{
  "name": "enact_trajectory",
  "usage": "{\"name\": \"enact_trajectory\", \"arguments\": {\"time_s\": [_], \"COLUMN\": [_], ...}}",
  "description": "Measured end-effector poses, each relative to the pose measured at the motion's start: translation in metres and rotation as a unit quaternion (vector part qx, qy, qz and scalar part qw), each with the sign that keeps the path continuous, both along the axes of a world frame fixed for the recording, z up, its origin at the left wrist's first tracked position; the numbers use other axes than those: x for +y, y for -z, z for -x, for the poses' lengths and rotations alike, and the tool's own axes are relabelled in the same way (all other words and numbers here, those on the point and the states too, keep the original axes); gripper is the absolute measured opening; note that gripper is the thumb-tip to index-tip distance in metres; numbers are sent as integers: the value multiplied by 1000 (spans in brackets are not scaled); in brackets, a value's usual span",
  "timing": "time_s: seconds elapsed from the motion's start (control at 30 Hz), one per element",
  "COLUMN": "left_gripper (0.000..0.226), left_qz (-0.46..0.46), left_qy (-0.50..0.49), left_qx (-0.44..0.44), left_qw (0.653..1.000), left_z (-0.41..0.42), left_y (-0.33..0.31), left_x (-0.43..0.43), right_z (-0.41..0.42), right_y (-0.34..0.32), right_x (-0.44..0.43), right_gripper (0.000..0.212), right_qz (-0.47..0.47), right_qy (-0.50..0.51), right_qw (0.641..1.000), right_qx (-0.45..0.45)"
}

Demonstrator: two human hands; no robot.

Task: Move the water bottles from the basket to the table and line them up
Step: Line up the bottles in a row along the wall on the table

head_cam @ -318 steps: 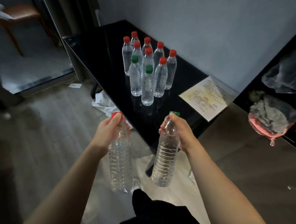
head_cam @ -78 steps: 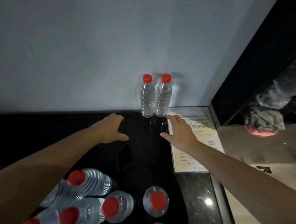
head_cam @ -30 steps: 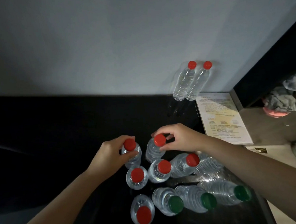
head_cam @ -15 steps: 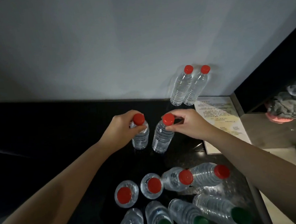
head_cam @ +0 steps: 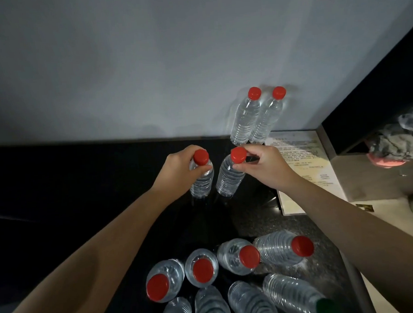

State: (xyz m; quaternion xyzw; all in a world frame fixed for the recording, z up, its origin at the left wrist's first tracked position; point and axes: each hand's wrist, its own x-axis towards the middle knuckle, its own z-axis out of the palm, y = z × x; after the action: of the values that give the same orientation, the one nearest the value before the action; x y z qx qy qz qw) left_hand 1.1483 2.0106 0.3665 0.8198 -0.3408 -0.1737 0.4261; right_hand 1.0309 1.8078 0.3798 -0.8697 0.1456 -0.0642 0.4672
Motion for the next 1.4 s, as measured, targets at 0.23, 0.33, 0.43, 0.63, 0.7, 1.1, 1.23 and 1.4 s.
{"name": "enact_trajectory", "arguments": {"time_s": [0.23,0.33,0.43,0.63,0.7,1.1,1.23,1.4], "left_gripper": [36,50,66,85,84,64,64,55], "left_qz": [29,35,9,-49,-63,-81,-87,-82], "left_qy": [-9,-15,-17,-24,-29,-37,-37,-31], "left_qx": [10,29,54,104,102,96,74,63], "left_qw": [999,999,998,993,992,991,993,994], "left_z": [7,7,7,10,12,-10,-23,-44], "left_y": [12,24,43,101,113,120,121,117], "left_x": [4,5,6,10,10,-22,-36,-49], "right_z": [8,8,9,21,19,-2,-17,-43], "right_y": [17,28,46,113,127,150,154,145], "right_x": [-3,-4,-12,-15,-11,-13,-17,-24], "right_gripper": [36,39,49,83,78,43,40,31], "right_qz": [-51,-86,-111,-121,-88,66,79,39], "right_qy": [20,24,-13,-31,-17,4,29,46], "right_qw": [998,996,992,979,984,995,994,997], "right_qx": [9,15,57,164,153,80,72,53]}}
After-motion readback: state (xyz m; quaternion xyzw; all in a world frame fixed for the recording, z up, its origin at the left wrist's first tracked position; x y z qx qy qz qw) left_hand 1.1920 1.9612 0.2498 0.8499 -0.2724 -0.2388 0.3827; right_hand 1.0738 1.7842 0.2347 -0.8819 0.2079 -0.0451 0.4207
